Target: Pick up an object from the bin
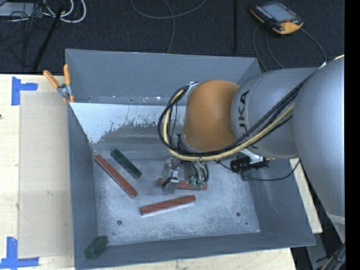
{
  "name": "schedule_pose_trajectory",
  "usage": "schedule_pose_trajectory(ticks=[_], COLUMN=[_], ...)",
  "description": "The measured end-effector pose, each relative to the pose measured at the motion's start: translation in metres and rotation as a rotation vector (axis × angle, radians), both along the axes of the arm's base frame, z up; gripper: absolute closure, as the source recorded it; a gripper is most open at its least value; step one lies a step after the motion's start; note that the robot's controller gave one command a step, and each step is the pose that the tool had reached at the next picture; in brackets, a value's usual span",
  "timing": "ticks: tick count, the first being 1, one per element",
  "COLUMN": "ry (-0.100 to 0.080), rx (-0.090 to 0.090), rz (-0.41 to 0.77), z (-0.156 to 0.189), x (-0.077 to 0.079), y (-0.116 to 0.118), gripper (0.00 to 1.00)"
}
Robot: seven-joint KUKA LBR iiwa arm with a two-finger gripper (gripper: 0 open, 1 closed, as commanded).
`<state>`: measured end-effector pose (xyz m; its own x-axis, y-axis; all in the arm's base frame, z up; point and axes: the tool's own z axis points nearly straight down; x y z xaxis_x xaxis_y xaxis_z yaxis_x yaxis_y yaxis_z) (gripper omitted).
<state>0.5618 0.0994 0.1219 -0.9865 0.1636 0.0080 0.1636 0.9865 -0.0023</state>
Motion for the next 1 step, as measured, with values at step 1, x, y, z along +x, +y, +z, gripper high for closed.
schedule_pose_trajectory(ticks=[1], ry=[-0.013], rx=[0.002], rz=[-0.013], z=[0.0331], x=[0.0008], y=[-0.0066], gripper=[1.0])
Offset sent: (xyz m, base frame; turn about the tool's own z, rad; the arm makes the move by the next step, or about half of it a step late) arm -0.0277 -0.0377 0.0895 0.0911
